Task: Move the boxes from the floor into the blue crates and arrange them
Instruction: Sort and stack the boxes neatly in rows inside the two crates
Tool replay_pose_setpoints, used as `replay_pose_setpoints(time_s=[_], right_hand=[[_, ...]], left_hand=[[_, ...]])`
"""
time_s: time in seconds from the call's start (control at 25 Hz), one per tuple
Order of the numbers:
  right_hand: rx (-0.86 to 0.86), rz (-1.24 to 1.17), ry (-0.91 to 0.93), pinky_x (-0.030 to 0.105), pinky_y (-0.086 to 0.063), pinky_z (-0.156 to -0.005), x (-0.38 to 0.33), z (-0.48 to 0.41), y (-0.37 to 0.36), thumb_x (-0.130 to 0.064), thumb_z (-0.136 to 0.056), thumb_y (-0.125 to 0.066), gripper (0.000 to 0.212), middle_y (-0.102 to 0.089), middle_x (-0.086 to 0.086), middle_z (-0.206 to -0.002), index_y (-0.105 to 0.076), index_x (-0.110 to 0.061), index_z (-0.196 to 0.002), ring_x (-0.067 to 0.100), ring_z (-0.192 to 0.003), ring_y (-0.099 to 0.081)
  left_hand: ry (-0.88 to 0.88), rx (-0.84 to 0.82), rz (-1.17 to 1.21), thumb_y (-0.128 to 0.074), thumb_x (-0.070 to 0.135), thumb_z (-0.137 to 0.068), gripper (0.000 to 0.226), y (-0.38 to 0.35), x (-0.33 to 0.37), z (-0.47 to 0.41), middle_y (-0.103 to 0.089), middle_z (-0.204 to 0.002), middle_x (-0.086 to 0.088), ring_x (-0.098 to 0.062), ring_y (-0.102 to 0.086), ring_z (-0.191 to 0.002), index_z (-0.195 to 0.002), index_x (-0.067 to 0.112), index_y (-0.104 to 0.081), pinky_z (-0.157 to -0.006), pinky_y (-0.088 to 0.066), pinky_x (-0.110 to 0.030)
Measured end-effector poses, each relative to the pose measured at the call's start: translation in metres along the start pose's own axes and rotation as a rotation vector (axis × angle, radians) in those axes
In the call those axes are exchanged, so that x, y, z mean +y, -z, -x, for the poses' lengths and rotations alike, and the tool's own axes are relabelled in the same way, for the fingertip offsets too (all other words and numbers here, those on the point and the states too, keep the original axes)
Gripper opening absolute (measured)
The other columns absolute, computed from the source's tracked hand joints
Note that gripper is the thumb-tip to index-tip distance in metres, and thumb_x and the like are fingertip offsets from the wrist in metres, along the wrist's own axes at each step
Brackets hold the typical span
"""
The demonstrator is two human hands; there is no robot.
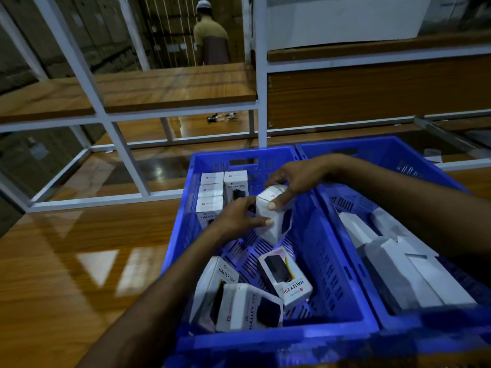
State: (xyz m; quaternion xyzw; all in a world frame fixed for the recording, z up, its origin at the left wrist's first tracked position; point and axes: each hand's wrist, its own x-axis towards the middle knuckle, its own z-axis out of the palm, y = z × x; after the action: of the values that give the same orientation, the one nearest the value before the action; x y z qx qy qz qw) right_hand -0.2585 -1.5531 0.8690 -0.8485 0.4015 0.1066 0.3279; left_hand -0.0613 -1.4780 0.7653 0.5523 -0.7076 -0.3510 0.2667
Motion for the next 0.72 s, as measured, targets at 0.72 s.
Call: replay_pose_setpoints(time_s=[0.72], right_hand=[[0.598,-0.206,-0.163,0.036,-0.054,-0.090,0.015,-0.108,-0.062,-0.019,-0.062,-0.094,0.082,-0.063,0.008,-0.133,-0.056,-0.018,-0.134,0.027,-0.118,-0.061]], left_hand=[[0.282,0.360,-0.065,-0.083,0.012,-0.080,0.043,0.028,-0.028,-0.027,-0.073,-0.112,-0.005,-0.020,-0.067,-0.109,-0.121,0.008,-0.070,-0.089,-0.050,-0.028]])
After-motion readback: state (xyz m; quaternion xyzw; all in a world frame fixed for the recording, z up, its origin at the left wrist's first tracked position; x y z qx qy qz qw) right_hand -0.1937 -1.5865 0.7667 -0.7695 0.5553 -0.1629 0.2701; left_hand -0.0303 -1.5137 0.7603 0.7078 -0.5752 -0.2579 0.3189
